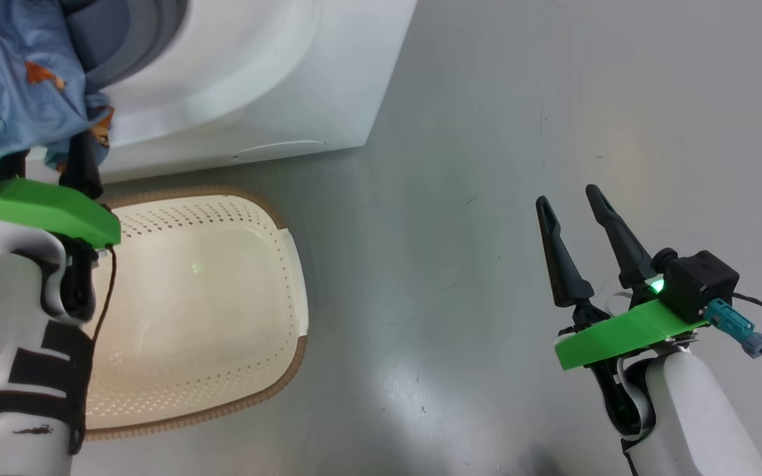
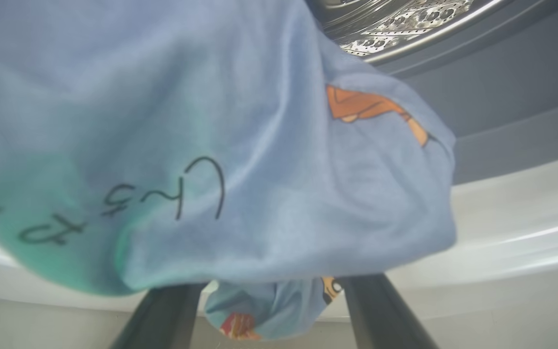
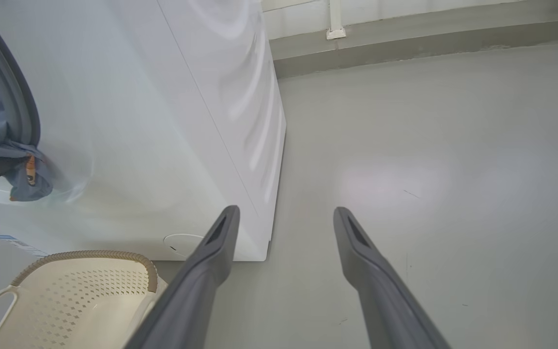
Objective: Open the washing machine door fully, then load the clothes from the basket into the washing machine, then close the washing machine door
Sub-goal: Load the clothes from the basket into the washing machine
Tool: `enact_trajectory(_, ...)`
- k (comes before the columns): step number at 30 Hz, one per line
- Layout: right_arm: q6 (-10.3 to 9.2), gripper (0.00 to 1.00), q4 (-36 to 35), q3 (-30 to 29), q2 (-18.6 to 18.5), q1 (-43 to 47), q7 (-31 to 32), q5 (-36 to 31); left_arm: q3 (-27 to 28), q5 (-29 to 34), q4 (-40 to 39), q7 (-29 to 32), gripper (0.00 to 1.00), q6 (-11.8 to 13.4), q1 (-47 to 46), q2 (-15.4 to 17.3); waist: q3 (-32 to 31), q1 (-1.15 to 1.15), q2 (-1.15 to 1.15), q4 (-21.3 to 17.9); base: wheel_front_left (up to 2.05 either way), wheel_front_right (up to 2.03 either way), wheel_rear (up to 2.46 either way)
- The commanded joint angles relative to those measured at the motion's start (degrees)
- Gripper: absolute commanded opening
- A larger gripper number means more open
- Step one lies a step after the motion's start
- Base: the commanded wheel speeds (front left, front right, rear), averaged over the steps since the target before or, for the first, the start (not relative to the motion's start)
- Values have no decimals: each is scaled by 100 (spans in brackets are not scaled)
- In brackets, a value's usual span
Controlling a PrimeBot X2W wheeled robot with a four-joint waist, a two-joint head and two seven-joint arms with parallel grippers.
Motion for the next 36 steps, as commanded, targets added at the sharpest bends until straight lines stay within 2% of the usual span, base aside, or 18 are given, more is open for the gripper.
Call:
enact_trajectory(1, 9, 100, -128, 160, 28, 47, -27, 82, 112, -102, -56, -36, 100, -15, -119, 286, 12, 0, 0, -10, 0, 0, 0)
enact_trajectory(2, 9, 100, -129, 161, 28, 46, -27, 85, 101, -132, -34, -36, 100, -15, -151, 300, 17, 0, 0, -14, 0, 0, 0)
enact_trajectory(3, 9, 100, -130, 163, 28, 45, -27, 88, 96, -167, -42, -36, 35, -15, -174, 311, 22, 0, 0, -18, 0, 0, 0)
enact_trajectory(4, 9, 100, -132, 164, 28, 45, -27, 90, 87, -206, -55, -36, 0, -15, -185, 318, 27, 0, 0, -22, 0, 0, 0)
enact_trajectory(17, 9, 100, -104, 139, 28, 53, -27, 95, -123, -303, -392, -36, 0, -15, 123, 436, -39, 0, 0, 21, 0, 0, 0)
enact_trajectory(29, 9, 100, -49, 145, 28, 107, -27, 147, 405, 263, -2268, -36, 0, -15, 822, 510, -240, 0, 0, 82, 0, 0, 0)
enact_trajectory(36, 9, 100, -86, 215, 28, 66, -27, 212, 342, 408, -2401, -36, 0, -15, 550, 838, -96, 0, 0, 8, 0, 0, 0)
